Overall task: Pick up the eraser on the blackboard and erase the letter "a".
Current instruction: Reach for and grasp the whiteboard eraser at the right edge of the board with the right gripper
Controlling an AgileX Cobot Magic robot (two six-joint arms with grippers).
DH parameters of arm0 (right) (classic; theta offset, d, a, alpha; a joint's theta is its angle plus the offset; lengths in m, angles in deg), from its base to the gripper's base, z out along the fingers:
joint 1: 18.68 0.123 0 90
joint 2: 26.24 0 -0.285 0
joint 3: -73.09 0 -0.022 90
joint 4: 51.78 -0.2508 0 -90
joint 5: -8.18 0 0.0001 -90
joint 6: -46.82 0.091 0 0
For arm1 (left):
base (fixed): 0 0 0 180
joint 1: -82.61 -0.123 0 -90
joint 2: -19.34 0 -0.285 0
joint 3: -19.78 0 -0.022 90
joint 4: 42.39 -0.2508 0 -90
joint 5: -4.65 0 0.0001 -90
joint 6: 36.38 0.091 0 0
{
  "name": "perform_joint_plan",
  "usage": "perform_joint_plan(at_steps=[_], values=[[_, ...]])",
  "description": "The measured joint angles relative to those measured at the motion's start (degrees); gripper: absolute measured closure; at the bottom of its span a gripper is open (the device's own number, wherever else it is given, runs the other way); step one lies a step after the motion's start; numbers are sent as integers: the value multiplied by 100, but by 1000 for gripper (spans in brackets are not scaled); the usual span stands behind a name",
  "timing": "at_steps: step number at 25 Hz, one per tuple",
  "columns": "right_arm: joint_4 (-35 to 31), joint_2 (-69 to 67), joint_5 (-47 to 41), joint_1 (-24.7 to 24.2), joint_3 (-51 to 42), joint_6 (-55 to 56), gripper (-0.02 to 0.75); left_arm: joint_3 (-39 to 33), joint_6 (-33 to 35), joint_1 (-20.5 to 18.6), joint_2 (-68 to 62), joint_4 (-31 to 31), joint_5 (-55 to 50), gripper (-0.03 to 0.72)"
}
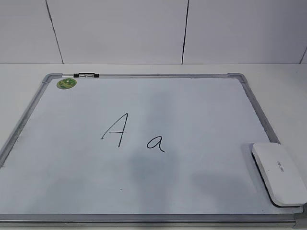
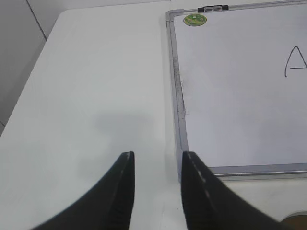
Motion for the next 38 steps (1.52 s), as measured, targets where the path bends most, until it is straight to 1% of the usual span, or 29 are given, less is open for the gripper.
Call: perform_joint_plan(at_steps=[11, 16, 19, 23, 27, 34, 38], values=[[0, 0, 0, 12, 0, 0, 195, 0, 0, 0, 0, 0, 0, 452], [-142, 0, 34, 106, 11, -45, 195, 0, 0, 0, 0, 0, 0, 452], [-399, 0, 34, 106, 11, -412, 195, 0, 0, 0, 0, 0, 0, 452], [-1025, -158, 70, 106, 33, -1208, 195, 0, 0, 0, 0, 0, 0, 452], [-1528, -624, 421, 110, 141, -1699, 195, 0, 0, 0, 0, 0, 0, 452], [-1943, -1839, 943, 110, 270, -1975, 195, 0, 0, 0, 0, 0, 0, 452], [-2070, -2183, 1275, 110, 279, -2167, 195, 0, 0, 0, 0, 0, 0, 452]])
